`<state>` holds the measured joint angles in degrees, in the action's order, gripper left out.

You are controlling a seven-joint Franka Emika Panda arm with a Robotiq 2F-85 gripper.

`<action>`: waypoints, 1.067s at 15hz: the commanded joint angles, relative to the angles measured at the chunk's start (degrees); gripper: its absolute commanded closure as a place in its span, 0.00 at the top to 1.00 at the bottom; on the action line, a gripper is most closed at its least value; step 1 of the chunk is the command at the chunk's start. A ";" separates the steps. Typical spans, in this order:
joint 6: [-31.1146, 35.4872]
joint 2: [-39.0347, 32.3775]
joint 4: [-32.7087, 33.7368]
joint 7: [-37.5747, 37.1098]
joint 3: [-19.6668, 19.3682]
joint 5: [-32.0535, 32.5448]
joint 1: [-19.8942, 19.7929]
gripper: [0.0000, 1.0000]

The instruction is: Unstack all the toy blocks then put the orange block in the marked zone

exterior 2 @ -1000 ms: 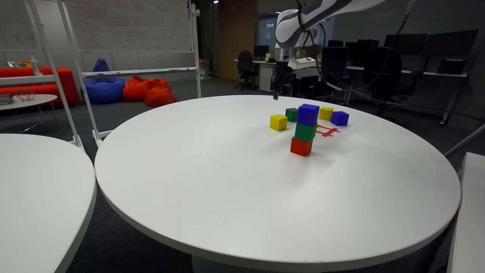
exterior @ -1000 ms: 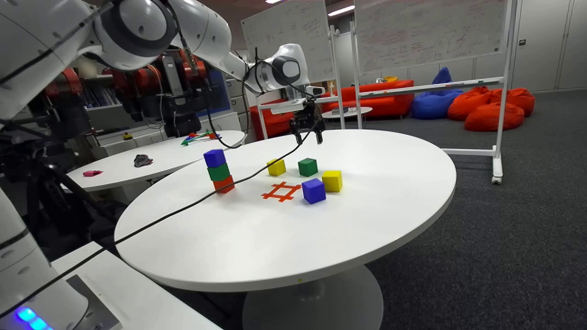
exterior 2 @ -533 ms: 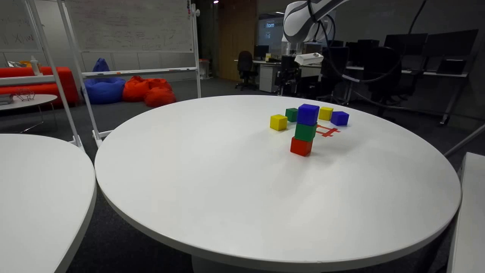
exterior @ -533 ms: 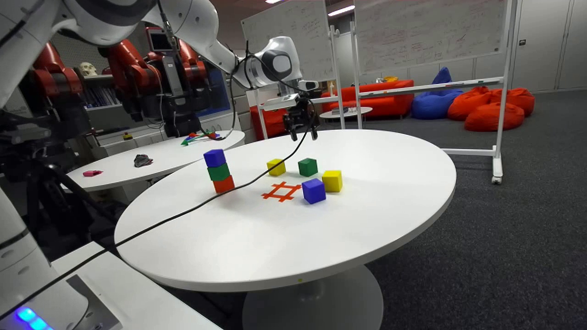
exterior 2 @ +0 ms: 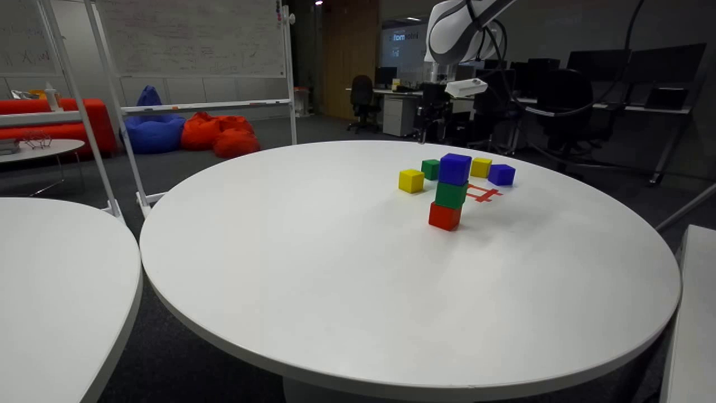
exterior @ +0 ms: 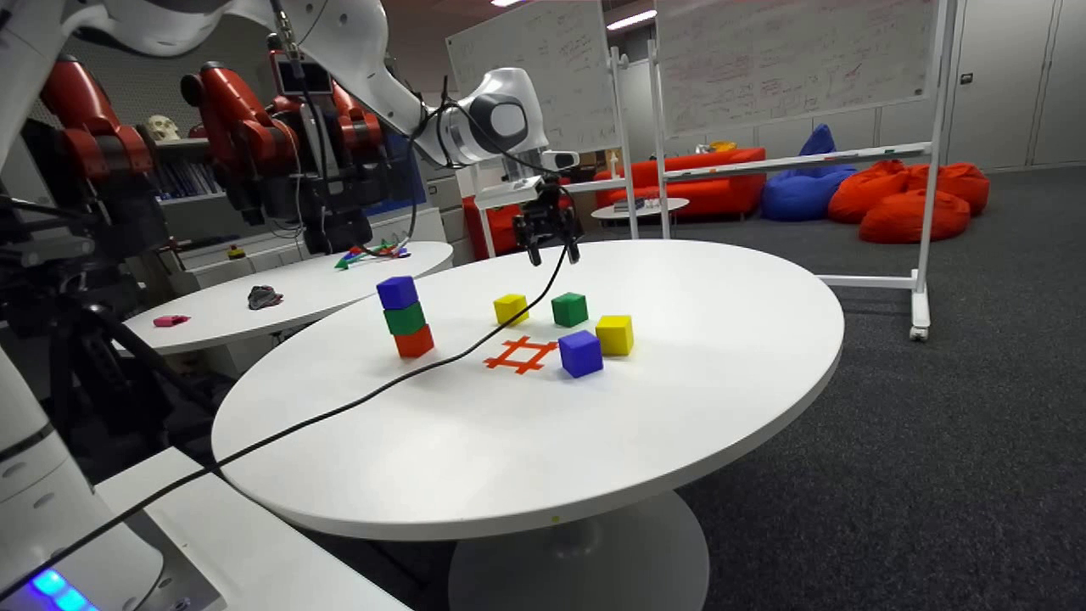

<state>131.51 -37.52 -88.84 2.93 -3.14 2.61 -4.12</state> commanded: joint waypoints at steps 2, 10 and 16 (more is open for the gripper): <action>0.12 0.06 -0.04 -0.26 -0.04 0.26 0.07 1.00; 7.58 4.47 -7.39 -0.65 0.01 0.50 0.74 1.00; 17.33 10.41 -18.40 -2.27 -0.95 1.53 2.11 1.00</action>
<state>144.23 -33.02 -98.29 2.53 -3.14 2.62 -3.18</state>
